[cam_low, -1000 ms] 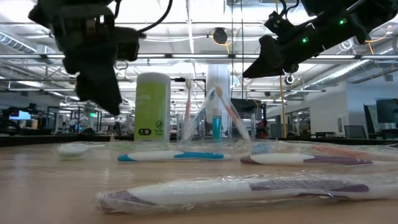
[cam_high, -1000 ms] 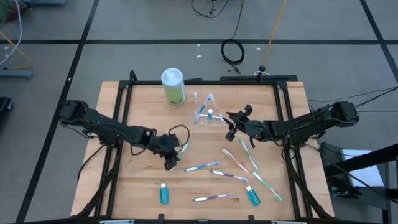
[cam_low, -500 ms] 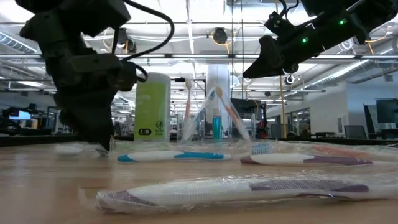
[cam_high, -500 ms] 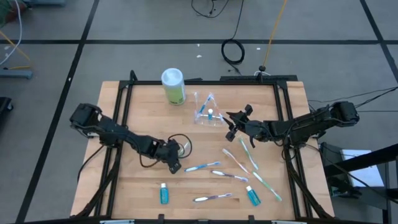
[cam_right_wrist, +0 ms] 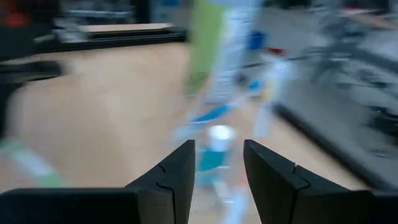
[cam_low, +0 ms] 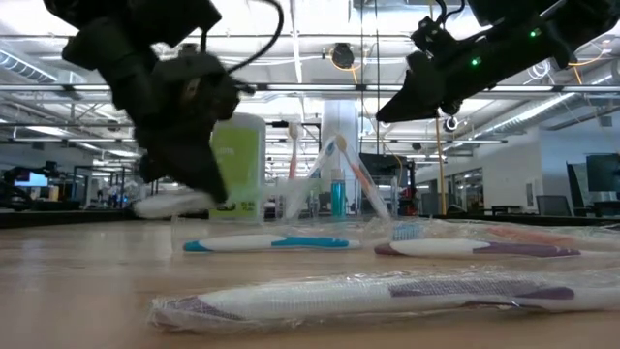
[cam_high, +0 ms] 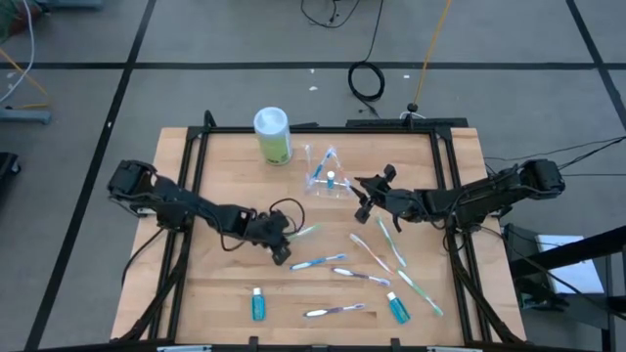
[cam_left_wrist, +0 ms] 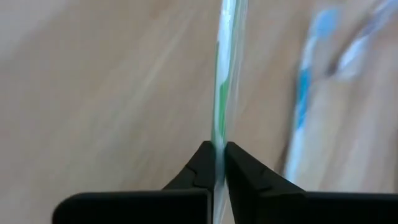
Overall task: Pick & Place toothbrushing station
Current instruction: Put the left green toothbrush into the transparent organizer
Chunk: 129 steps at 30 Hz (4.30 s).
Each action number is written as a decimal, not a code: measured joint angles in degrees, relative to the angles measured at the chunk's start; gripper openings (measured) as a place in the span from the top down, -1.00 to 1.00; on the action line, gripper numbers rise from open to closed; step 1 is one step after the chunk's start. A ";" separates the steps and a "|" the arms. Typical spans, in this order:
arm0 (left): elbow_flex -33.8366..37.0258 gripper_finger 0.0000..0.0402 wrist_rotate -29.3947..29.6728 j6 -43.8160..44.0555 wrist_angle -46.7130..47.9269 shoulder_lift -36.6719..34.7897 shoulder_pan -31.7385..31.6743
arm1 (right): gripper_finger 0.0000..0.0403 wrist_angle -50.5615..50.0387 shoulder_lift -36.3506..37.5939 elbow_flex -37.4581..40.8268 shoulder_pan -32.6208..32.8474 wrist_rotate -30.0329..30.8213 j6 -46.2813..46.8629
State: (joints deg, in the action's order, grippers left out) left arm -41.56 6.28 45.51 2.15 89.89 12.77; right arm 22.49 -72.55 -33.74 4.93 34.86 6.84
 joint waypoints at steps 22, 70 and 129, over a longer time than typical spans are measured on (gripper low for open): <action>-0.07 0.96 21.61 -111.77 -24.96 -2.18 1.01 | 0.35 15.34 -2.38 0.00 -0.17 -26.07 8.84; -9.66 0.84 11.87 -163.98 -31.53 0.12 -2.54 | 0.36 36.08 -15.45 -2.45 -4.17 -47.16 25.42; -11.47 0.15 21.91 -109.52 -21.87 -10.95 5.49 | 0.94 31.04 -5.18 -2.38 -6.38 -40.96 -0.67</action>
State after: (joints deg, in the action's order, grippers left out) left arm -53.04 28.19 -64.01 -19.72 78.95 18.26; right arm 53.53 -77.74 -36.12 -1.45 -6.10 6.18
